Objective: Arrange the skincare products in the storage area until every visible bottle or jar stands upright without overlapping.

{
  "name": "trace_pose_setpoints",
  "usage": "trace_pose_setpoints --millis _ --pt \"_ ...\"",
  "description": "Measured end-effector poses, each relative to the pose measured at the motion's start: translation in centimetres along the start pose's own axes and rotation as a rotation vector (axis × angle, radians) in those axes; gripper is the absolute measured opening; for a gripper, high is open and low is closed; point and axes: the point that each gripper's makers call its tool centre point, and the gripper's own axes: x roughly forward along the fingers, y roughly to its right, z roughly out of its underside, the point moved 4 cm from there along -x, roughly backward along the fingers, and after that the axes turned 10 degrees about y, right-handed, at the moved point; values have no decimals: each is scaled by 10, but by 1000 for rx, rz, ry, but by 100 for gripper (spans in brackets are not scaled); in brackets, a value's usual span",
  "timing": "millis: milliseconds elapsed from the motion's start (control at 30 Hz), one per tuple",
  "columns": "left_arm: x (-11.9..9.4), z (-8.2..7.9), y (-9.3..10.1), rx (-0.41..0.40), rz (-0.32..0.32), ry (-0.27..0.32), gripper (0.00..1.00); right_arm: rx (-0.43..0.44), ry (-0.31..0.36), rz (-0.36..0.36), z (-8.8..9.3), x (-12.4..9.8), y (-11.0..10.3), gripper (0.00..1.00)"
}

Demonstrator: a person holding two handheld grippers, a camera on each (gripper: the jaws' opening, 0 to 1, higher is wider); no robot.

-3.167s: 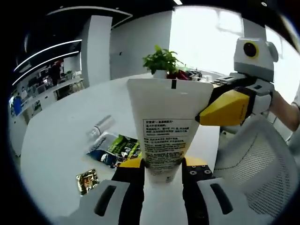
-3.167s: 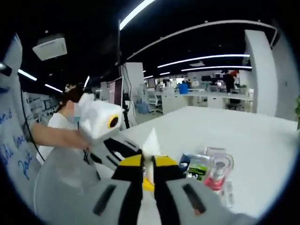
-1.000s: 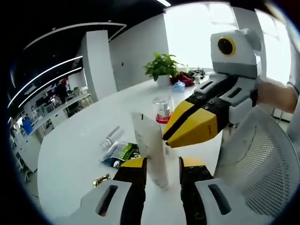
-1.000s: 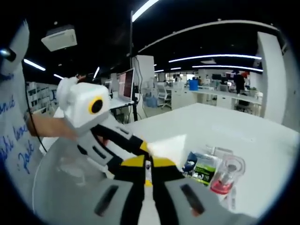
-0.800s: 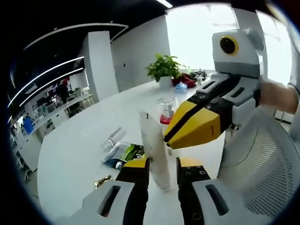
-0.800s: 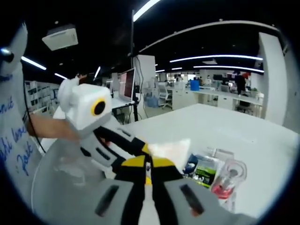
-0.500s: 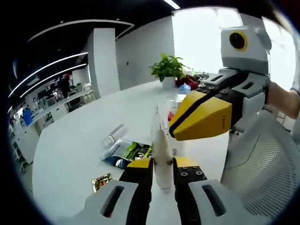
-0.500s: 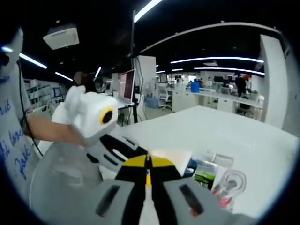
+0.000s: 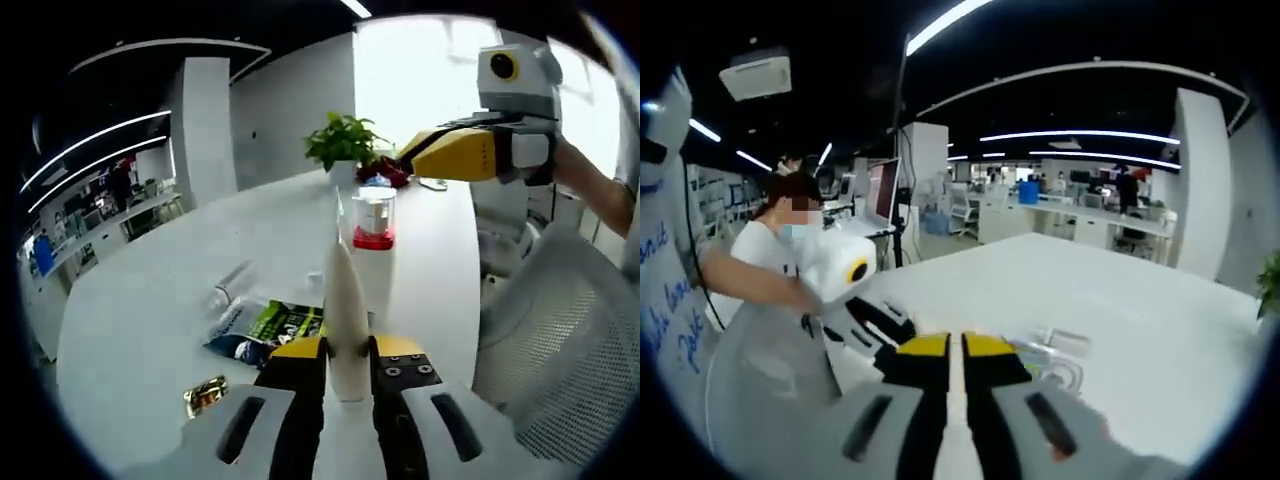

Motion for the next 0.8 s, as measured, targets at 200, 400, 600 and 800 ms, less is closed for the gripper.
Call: trace_pose_setpoints --millis 200,400,600,800 --pt "8 -1 0 8 67 34 11 0 -8 73 3 -15 18 6" --pt "18 -4 -3 33 163 48 10 0 -14 134 4 -28 33 9" --pt "30 -6 -6 58 244 64 10 18 -43 174 12 -34 43 12" --pt "40 -9 -5 64 316 81 11 26 -72 197 19 -36 47 20"
